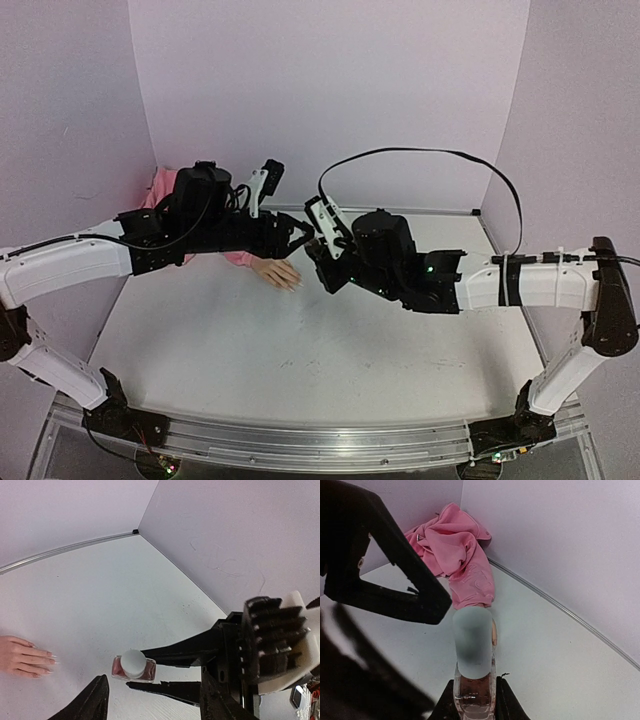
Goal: Paint the nails
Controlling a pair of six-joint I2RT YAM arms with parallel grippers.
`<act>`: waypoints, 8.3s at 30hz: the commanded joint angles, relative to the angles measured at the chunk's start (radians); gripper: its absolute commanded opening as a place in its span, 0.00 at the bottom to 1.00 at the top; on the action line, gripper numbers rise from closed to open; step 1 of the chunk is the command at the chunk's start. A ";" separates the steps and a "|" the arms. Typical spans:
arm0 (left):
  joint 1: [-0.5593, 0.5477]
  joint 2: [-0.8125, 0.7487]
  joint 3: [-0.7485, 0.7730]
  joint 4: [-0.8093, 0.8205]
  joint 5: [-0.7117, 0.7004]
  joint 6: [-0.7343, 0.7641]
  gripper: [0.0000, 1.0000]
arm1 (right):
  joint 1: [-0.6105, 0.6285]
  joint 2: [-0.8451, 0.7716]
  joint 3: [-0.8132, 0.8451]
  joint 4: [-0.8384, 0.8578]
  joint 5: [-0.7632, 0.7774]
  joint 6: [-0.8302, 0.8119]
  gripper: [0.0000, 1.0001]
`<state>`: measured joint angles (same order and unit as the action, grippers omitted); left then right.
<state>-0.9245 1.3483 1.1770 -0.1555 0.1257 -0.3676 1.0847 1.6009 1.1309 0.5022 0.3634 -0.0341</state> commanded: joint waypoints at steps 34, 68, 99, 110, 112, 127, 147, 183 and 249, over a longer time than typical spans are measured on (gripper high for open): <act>-0.028 -0.011 -0.032 0.051 0.451 0.285 0.12 | -0.020 -0.179 -0.041 0.118 -0.637 -0.013 0.00; 0.098 -0.192 -0.134 0.048 0.098 0.073 0.96 | -0.177 -0.127 -0.068 0.012 -0.302 0.079 0.00; 0.087 0.125 0.032 0.151 0.028 -0.084 0.34 | -0.049 0.072 0.108 0.013 -0.141 0.096 0.00; 0.079 0.105 0.005 0.151 0.229 0.035 0.01 | -0.067 0.005 0.071 0.034 -0.297 0.121 0.00; 0.081 0.101 -0.002 0.181 0.379 0.084 0.00 | -0.106 -0.042 0.046 0.053 -0.491 0.135 0.00; 0.081 -0.020 0.016 0.185 1.071 0.267 0.00 | -0.189 -0.190 -0.050 0.186 -1.558 0.117 0.00; 0.104 -0.131 -0.122 0.168 0.252 -0.097 0.81 | -0.176 -0.148 -0.075 0.066 -0.529 0.108 0.00; 0.060 0.019 0.013 0.172 0.843 0.202 0.00 | -0.128 -0.134 -0.006 0.091 -1.244 0.005 0.00; 0.064 -0.024 -0.058 0.132 0.288 0.014 0.14 | -0.010 -0.067 0.016 0.076 -0.354 0.082 0.00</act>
<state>-0.8566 1.3121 1.0645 -0.0513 0.3504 -0.3607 1.0706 1.5551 1.1019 0.5087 0.0208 0.0536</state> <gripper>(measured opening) 0.208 0.204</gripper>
